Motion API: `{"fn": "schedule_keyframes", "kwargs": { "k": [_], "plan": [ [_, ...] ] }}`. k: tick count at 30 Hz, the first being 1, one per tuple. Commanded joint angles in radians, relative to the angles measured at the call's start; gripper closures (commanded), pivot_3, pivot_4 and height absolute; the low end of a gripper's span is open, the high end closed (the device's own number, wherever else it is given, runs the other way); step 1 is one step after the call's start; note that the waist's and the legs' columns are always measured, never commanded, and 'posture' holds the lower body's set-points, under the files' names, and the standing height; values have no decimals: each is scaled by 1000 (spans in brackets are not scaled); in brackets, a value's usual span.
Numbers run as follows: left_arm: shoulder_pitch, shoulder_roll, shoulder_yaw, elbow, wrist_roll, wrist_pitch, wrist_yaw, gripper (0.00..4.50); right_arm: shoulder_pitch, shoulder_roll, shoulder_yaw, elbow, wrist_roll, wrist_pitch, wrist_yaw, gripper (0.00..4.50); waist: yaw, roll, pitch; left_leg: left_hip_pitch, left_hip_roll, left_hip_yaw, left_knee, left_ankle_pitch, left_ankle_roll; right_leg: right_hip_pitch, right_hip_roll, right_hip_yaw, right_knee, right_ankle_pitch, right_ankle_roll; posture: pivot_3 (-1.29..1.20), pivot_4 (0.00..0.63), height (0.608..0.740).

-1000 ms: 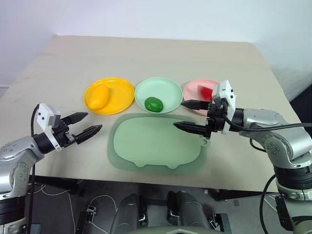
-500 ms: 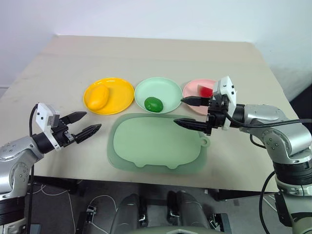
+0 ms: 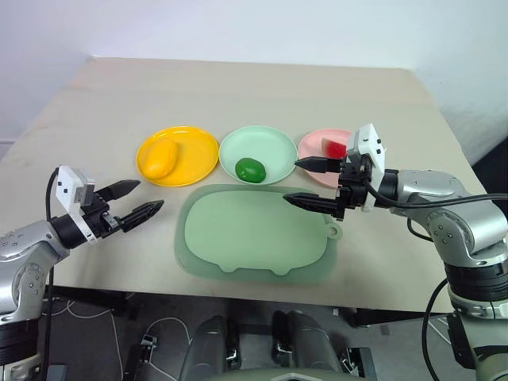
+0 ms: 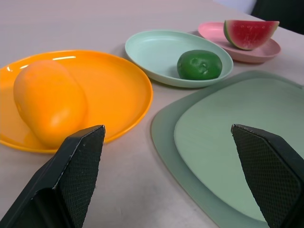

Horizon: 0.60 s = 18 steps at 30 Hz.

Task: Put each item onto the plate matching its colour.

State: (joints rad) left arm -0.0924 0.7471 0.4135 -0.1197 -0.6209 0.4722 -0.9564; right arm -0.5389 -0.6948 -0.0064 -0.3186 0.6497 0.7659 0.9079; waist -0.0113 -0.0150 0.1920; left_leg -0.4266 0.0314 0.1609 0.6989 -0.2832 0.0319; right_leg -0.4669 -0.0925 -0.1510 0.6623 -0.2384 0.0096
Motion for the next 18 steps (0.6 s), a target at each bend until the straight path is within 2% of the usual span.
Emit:
{"fn": "schedule_keyframes", "kwargs": {
  "k": [1, 18],
  "plan": [
    [-11, 15, 14, -12, -9, -9, -2, 17, -13, 0, -19, -12, 2, -20, 0, 0, 0, 0, 0, 0, 0, 0, 0, 0, 0, 0, 0, 0, 0, 0, 0, 0, 150, 696],
    [-46, 9, -11, 35, 5, -28, -23, 17, -12, -38, -28, 7, -11, -17, 20, 0, 0, 0, 0, 0, 0, 0, 0, 0, 0, 0, 0, 0, -1, 0, 0, 0, 150, 696]
  ]
}}
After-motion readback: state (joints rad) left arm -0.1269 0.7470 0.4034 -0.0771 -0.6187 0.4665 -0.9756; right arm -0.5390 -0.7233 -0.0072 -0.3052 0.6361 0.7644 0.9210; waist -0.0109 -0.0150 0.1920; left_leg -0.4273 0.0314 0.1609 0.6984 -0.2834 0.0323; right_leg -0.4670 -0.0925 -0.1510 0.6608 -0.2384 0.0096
